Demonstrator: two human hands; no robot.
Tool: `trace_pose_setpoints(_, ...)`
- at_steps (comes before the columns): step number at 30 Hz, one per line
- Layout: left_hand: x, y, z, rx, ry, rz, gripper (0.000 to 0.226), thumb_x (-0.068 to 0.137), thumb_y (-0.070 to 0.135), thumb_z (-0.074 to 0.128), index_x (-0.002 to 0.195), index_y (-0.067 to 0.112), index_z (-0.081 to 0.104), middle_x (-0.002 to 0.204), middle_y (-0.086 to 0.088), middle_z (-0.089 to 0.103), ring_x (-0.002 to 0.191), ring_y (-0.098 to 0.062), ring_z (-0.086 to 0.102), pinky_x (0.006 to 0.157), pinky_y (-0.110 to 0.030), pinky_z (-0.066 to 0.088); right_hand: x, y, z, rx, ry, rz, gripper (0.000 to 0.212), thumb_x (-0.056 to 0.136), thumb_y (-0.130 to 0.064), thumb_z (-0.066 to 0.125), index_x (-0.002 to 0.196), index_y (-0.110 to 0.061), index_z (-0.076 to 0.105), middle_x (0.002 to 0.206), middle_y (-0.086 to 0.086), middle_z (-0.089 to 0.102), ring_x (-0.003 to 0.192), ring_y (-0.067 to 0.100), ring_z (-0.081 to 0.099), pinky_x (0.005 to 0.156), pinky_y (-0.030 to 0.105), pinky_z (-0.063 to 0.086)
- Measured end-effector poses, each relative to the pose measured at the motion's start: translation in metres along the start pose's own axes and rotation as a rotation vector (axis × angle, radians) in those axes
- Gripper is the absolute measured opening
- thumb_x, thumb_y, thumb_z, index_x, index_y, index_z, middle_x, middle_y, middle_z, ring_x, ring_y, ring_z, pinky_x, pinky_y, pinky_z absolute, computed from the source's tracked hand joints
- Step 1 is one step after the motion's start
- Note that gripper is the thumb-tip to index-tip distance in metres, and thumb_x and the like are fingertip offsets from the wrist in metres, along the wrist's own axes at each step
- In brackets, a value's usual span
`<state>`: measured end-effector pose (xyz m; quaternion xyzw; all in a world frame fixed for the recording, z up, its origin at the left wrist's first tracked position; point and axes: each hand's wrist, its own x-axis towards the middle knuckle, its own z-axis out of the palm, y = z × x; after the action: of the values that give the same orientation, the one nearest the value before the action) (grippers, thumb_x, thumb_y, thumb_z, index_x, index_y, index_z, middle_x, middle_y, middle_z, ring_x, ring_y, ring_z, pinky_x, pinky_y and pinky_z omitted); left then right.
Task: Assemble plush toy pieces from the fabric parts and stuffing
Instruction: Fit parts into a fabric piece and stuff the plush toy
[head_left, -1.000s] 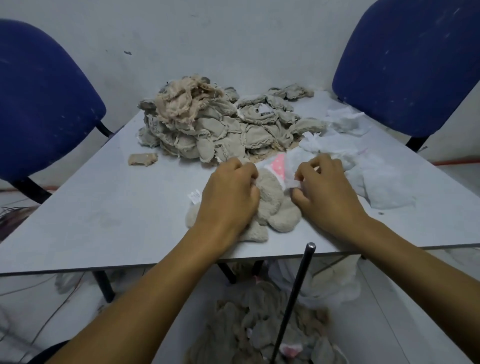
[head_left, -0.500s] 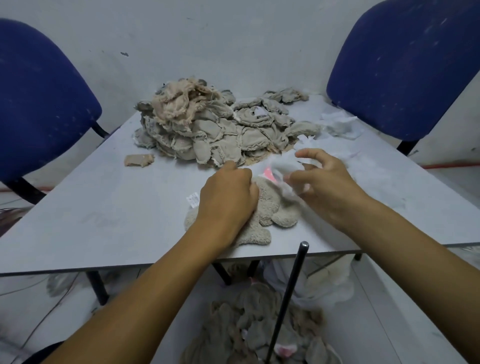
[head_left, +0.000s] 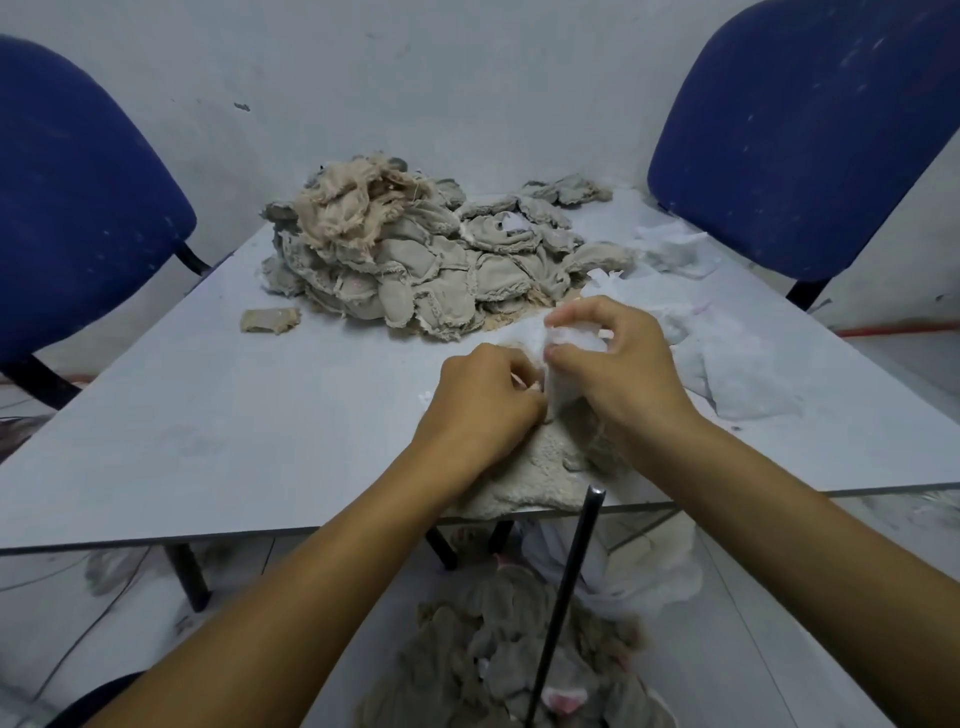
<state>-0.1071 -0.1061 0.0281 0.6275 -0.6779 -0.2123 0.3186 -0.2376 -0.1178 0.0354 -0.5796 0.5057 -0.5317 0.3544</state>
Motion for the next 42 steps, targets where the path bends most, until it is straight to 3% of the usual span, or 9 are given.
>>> trace_pose_setpoints(5, 0.000, -0.002, 0.006, -0.273, -0.015, -0.096, 0.011, 0.065, 0.024, 0.059, 0.070, 0.025, 0.069, 0.064, -0.003, 0.069, 0.068, -0.026, 0.069, 0.070, -0.049, 0.060, -0.008, 0.008, 0.004, -0.035, 0.009, -0.265, 0.025, 0.083, -0.009, 0.073, 0.099, -0.027, 0.063, 0.093, -0.015, 0.065, 0.089, -0.002, 0.060, 0.078, 0.015, 0.046)
trace_pose_setpoints(10, 0.000, -0.012, 0.009, -0.471, -0.012, -0.154, 0.019, 0.079, 0.010, 0.062, 0.072, 0.023, 0.075, 0.064, -0.002, 0.071, 0.059, -0.018, 0.069, 0.068, -0.039, 0.063, -0.014, 0.028, 0.002, -0.330, -0.085, -0.284, 0.010, 0.092, -0.028, 0.068, 0.101, -0.025, 0.066, 0.104, -0.013, 0.059, 0.100, 0.000, 0.055, 0.085, 0.003, 0.034)
trace_pose_setpoints(14, -0.003, -0.010, 0.013, -0.290, 0.035, -0.070, 0.012, 0.083, 0.020, 0.061, 0.075, 0.019, 0.070, 0.061, -0.001, 0.069, 0.063, -0.019, 0.068, 0.065, -0.035, 0.057, -0.003, 0.022, -0.006, -0.430, -0.223, -0.262, 0.028, 0.096, -0.026, 0.063, 0.122, -0.034, 0.068, 0.115, -0.009, 0.064, 0.112, 0.005, 0.054, 0.092, 0.013, 0.036)
trace_pose_setpoints(18, -0.002, -0.003, 0.010, 0.098, 0.324, 0.132, 0.009, 0.086, 0.021, 0.057, 0.081, 0.014, 0.056, 0.075, 0.001, 0.061, 0.071, -0.022, 0.056, 0.062, -0.037, 0.044, 0.014, 0.010, -0.023, -0.495, -0.066, -0.360, 0.056, 0.082, -0.008, 0.075, 0.128, -0.035, 0.057, 0.104, -0.008, 0.066, 0.087, -0.002, 0.058, 0.072, 0.002, 0.039)
trace_pose_setpoints(21, 0.003, -0.007, 0.001, 0.385, 0.346, 0.205, 0.013, 0.089, 0.022, 0.052, 0.085, 0.016, 0.041, 0.082, -0.004, 0.053, 0.072, -0.027, 0.046, 0.059, -0.035, 0.033, 0.024, 0.012, -0.033, -0.685, -0.322, -0.364, 0.067, 0.079, -0.009, 0.080, 0.134, -0.034, 0.051, 0.121, -0.002, 0.058, 0.109, 0.015, 0.055, 0.089, 0.023, 0.043)
trace_pose_setpoints(23, 0.004, -0.011, 0.002, 0.403, 0.267, 0.205, 0.013, 0.090, 0.019, 0.052, 0.087, 0.016, 0.040, 0.090, -0.008, 0.057, 0.078, -0.027, 0.048, 0.062, -0.035, 0.033, 0.022, 0.019, -0.038, -0.680, -0.496, -0.260, 0.072, 0.080, -0.029, 0.082, 0.140, -0.040, 0.043, 0.131, -0.004, 0.049, 0.118, 0.012, 0.049, 0.096, 0.028, 0.039)
trace_pose_setpoints(31, 0.012, -0.017, -0.004, 0.235, 0.177, 0.174, 0.005, 0.085, 0.010, 0.059, 0.090, 0.008, 0.062, 0.093, -0.007, 0.060, 0.088, -0.024, 0.056, 0.079, -0.039, 0.047, 0.031, 0.025, -0.043, -1.018, -0.462, -0.225, 0.055, 0.084, -0.044, 0.074, 0.134, -0.026, 0.058, 0.128, 0.003, 0.059, 0.121, 0.025, 0.050, 0.094, 0.036, 0.042)
trace_pose_setpoints(37, 0.011, -0.019, -0.006, 0.102, 0.150, 0.122, 0.008, 0.082, 0.010, 0.063, 0.089, 0.013, 0.066, 0.083, 0.000, 0.066, 0.084, -0.018, 0.062, 0.075, -0.034, 0.052, 0.025, 0.031, -0.045, -0.756, -0.295, -0.317, 0.011, 0.093, -0.031, 0.066, 0.099, -0.021, 0.062, 0.096, -0.004, 0.058, 0.097, 0.019, 0.054, 0.078, 0.031, 0.039)
trace_pose_setpoints(42, 0.013, -0.019, -0.004, -0.035, 0.073, 0.066, 0.005, 0.083, 0.016, 0.069, 0.080, 0.020, 0.071, 0.069, 0.005, 0.071, 0.066, -0.007, 0.066, 0.069, -0.032, 0.059, 0.021, 0.012, -0.033, -0.358, -0.073, -0.265, 0.008, 0.096, -0.034, 0.062, 0.092, -0.028, 0.059, 0.079, -0.008, 0.064, 0.064, -0.006, 0.056, 0.051, 0.008, 0.038)
